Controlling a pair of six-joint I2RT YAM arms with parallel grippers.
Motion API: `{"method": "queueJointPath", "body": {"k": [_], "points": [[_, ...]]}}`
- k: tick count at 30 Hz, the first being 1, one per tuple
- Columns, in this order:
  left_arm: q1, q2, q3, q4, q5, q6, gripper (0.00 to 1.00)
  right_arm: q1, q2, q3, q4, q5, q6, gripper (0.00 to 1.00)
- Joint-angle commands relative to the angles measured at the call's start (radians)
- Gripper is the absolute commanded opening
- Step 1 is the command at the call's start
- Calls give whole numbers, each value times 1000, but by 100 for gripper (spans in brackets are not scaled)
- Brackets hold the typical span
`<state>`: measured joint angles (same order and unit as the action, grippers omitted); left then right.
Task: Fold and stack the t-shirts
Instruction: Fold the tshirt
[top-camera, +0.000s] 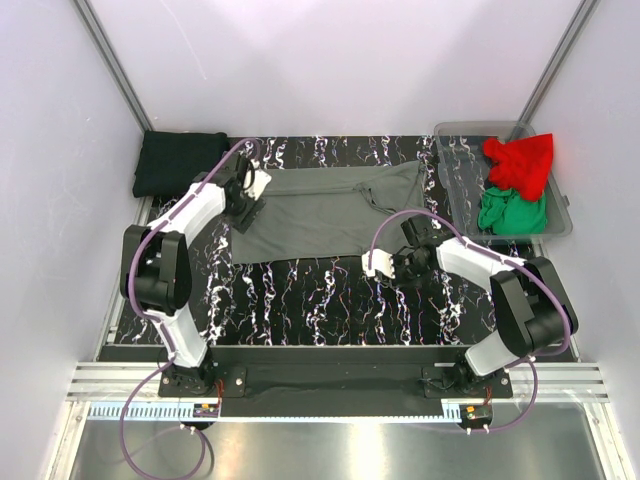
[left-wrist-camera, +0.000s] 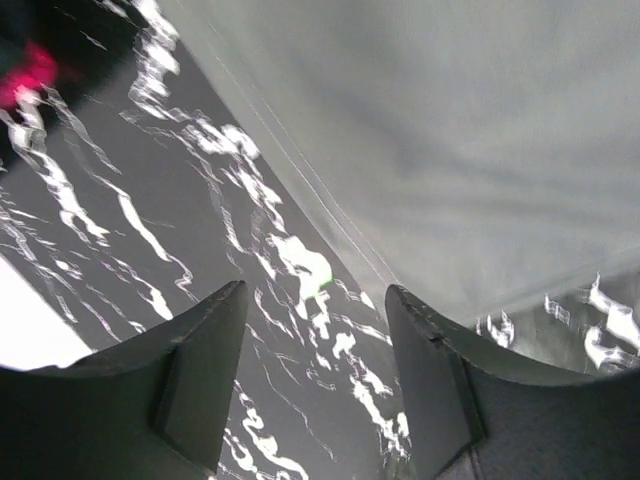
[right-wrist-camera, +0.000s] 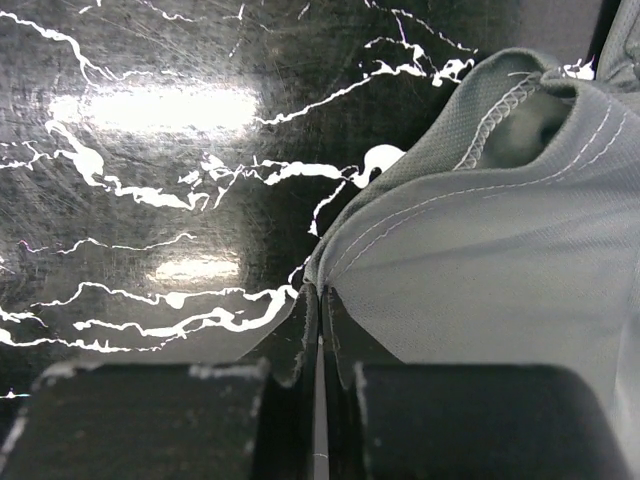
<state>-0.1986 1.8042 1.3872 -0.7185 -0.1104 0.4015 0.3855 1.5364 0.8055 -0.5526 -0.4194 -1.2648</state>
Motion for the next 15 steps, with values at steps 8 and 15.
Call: {"method": "queueJointPath", "body": {"k": [8,15], "points": [[45,-95,-162,-50,218,161,64,9,-39,9,-4,47,41,4],[45,-22,-100,-110,287,158,61,9,-19,31,-4,50,59,4]]}}
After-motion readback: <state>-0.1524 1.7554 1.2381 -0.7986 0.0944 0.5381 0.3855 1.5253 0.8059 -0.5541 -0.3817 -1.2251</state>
